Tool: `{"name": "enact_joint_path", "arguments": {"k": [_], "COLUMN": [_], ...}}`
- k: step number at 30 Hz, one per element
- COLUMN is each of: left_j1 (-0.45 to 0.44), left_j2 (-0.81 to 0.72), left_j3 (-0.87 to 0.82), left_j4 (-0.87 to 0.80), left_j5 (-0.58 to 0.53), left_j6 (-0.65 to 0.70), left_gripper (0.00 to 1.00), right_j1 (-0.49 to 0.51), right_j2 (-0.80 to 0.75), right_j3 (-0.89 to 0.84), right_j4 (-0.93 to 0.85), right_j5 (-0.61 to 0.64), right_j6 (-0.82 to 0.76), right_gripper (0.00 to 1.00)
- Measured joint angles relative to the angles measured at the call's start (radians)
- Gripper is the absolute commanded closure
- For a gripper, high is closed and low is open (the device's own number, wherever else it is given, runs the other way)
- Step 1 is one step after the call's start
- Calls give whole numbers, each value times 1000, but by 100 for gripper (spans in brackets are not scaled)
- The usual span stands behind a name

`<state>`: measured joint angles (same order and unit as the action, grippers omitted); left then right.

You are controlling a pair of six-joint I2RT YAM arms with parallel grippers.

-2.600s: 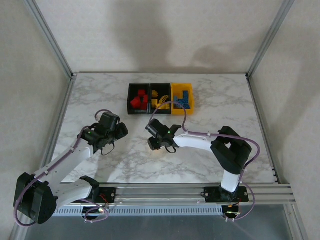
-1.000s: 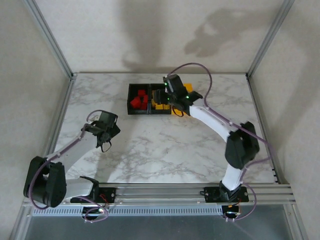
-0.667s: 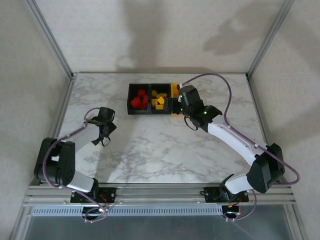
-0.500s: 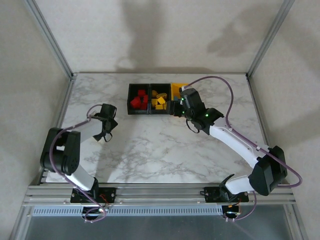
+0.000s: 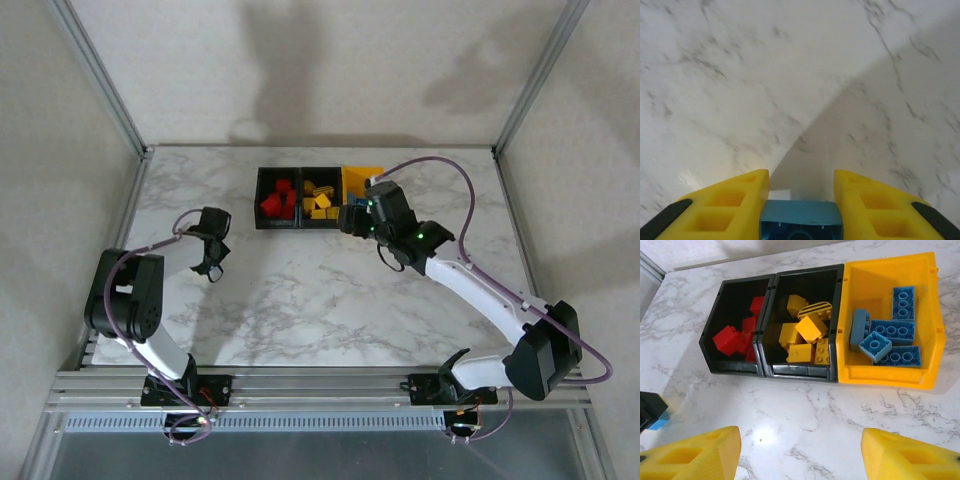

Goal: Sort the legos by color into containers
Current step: Pick up the lego from the middle-left of the table, then place the lego in the container.

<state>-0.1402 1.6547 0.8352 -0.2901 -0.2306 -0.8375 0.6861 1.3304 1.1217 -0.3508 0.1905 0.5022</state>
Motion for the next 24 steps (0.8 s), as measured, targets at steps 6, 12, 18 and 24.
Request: {"name": "enact_joint_path", "arguments": {"k": [6, 12, 18, 24], "left_j1": [-118, -293, -436, -512], "left_j2": [-60, -23, 173, 410], "left_j3": [34, 265, 608, 933], "left_j4": [-35, -97, -131, -184], "left_j5": [37, 45, 45, 45], "left_j6": [0, -4, -5, -5], "left_gripper": [69, 68, 68, 68], "right_j1": [0, 0, 0, 0], "right_j2": [-60, -178, -311, -453], "right_j3": [-70, -181, -288, -349], "right_j4": [-5, -17, -68, -137], "right_j5": [0, 2, 21, 46], "right_j6": [19, 57, 107, 156], "right_gripper": [35, 35, 35, 35]}}
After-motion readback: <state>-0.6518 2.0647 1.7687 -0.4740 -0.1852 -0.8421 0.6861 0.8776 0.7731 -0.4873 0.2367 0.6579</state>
